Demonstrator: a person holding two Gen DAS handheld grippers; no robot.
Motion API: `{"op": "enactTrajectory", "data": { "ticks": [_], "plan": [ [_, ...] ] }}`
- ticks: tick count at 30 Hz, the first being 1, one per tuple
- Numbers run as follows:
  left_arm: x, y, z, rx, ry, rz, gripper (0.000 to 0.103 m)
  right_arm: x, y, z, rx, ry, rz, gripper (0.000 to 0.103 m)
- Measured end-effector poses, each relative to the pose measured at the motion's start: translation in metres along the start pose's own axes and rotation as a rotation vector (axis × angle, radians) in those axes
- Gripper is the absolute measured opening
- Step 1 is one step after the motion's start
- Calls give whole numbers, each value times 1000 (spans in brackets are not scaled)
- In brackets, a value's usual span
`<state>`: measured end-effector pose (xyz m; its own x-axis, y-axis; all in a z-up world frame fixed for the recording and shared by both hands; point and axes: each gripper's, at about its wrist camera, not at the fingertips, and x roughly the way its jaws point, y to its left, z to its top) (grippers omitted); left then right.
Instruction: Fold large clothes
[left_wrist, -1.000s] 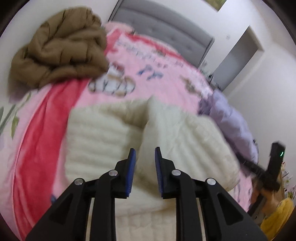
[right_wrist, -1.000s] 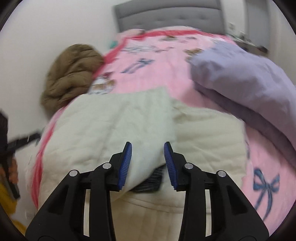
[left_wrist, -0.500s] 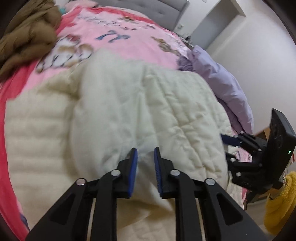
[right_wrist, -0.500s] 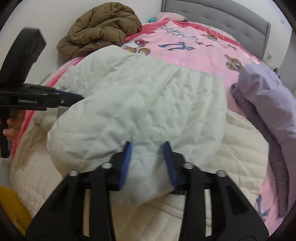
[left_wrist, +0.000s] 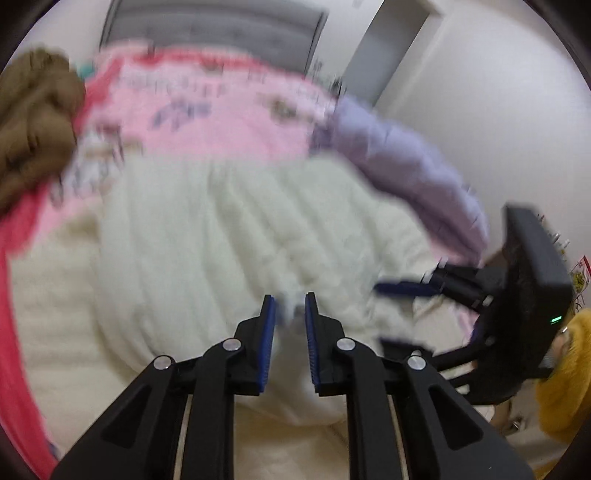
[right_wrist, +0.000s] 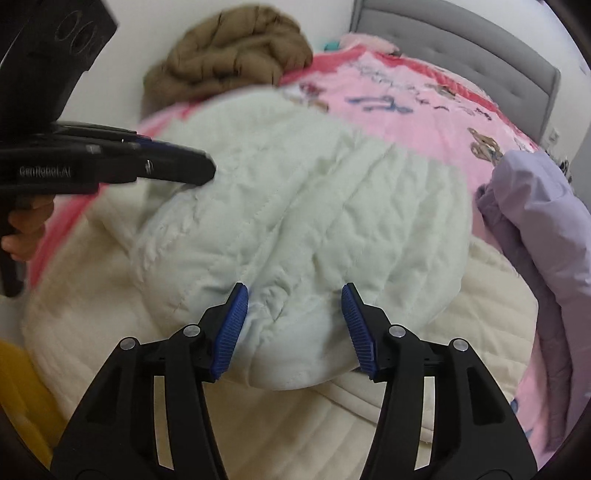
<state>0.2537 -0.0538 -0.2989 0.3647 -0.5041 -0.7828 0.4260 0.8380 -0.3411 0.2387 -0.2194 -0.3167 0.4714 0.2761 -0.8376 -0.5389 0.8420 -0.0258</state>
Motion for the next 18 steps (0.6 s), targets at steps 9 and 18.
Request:
{"op": "enactTrajectory", "data": {
  "ticks": [9,18],
  "plan": [
    [26,30,-29,-40,36,66,1,28,4,-15,4,64,0,52],
    [29,22,-23,-2,60,104,1,7,-7,0,77,41,67,58]
  ]
}}
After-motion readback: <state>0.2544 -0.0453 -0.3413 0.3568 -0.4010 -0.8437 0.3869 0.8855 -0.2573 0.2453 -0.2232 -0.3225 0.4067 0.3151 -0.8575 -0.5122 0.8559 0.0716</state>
